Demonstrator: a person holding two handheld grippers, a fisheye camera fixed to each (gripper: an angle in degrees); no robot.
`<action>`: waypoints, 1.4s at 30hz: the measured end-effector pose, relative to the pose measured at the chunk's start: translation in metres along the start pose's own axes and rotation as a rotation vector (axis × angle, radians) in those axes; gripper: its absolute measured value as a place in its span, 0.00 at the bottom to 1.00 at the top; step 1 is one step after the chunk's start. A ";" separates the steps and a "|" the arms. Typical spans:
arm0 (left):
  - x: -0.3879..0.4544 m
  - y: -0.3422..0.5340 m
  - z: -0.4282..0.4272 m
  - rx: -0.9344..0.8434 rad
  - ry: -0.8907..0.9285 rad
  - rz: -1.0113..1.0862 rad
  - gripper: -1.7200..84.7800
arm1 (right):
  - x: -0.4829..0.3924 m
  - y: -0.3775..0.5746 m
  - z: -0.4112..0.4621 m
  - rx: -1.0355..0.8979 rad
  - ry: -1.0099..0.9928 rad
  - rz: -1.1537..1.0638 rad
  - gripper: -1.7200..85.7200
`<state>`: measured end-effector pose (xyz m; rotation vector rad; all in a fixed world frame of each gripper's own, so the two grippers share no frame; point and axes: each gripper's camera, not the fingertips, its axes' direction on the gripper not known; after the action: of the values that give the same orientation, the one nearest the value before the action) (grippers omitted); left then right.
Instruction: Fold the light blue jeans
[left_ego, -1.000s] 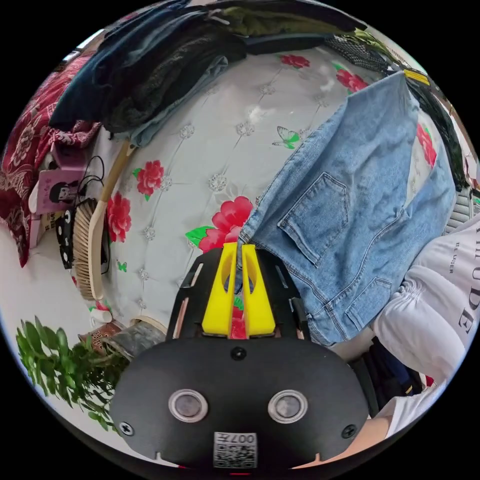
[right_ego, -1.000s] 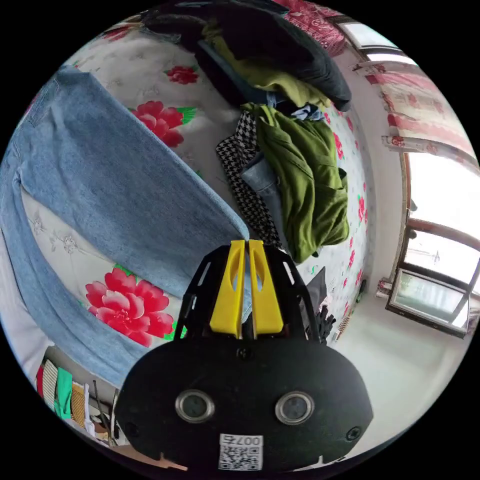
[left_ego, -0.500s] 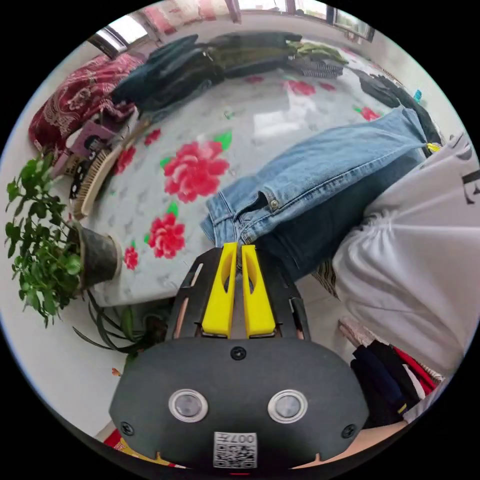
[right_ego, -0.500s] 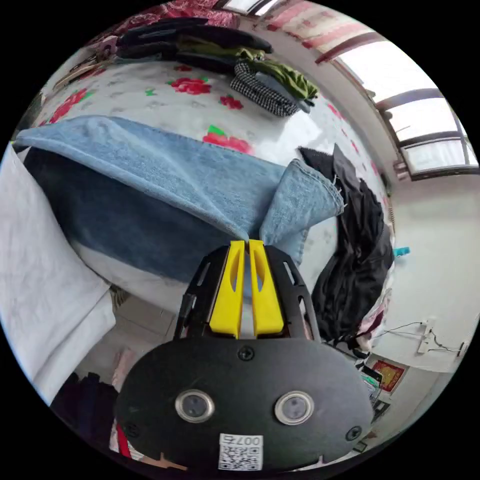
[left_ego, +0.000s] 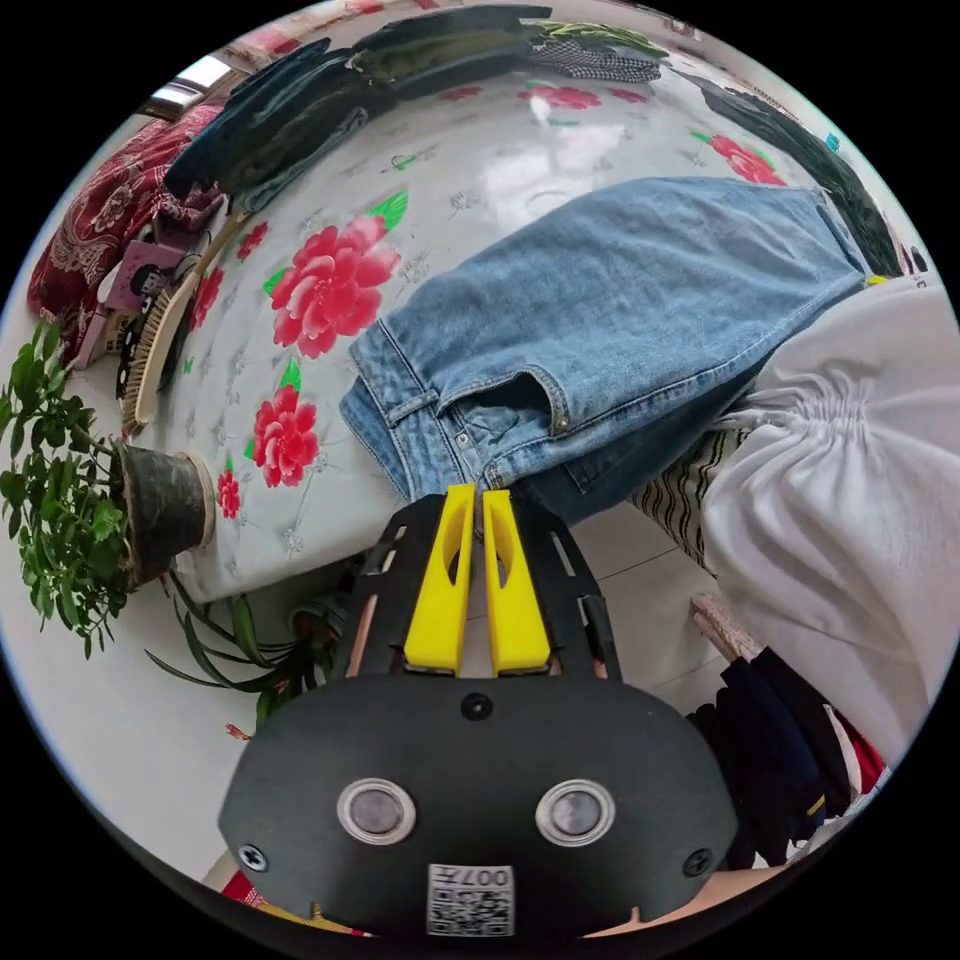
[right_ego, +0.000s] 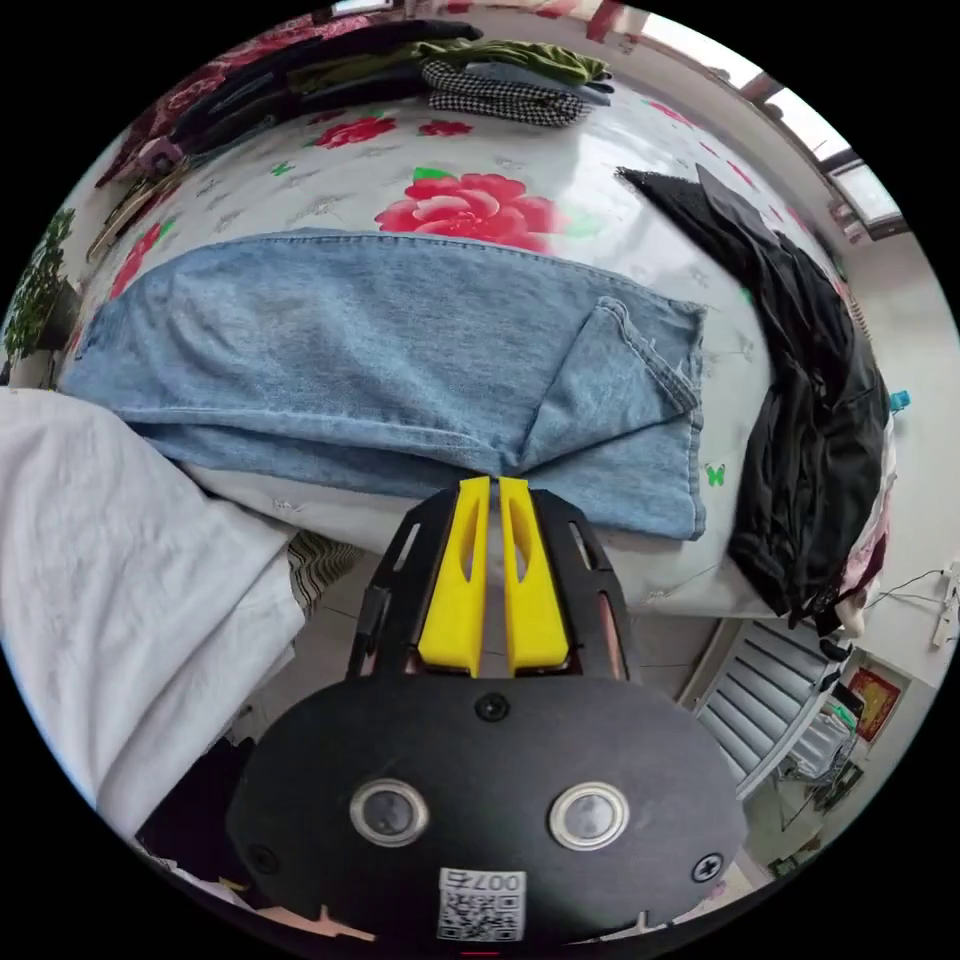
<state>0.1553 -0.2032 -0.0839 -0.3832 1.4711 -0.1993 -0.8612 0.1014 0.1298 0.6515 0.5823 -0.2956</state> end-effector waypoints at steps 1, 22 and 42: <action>0.006 0.004 0.016 -0.034 0.016 -0.001 0.01 | 0.015 0.009 0.004 -0.014 -0.054 0.054 0.04; 0.026 0.082 -0.002 0.054 -0.076 -0.068 0.01 | 0.237 0.070 -0.014 0.345 -0.261 0.513 0.02; -0.033 0.200 0.080 0.220 0.419 -0.600 0.08 | 0.112 -0.198 0.012 0.130 -0.767 -0.341 0.11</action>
<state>0.2106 0.0043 -0.1229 -0.6222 1.6855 -0.9604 -0.8525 -0.0659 -0.0245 0.5080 -0.0717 -0.8610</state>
